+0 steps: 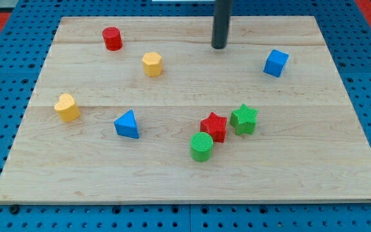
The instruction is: Move the red circle into the red star
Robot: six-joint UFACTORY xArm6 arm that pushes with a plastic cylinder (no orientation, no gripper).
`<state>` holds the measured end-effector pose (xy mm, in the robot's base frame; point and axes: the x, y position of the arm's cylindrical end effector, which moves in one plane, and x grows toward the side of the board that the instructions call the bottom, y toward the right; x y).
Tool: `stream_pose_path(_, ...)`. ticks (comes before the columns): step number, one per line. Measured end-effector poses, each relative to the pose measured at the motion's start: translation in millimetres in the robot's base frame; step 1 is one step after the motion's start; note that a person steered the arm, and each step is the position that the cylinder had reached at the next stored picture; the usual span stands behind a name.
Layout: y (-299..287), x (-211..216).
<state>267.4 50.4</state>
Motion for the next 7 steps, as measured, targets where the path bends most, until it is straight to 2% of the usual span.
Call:
stream_pose_path(1, -43.9, -35.7)
stream_pose_path(3, -182.0, -58.2)
stream_pose_path(4, -223.7, -60.7)
stream_pose_path(5, -239.8, -3.7)
stream_pose_path(6, -194.5, 19.6)
stream_pose_path(7, -187.5, -17.5)
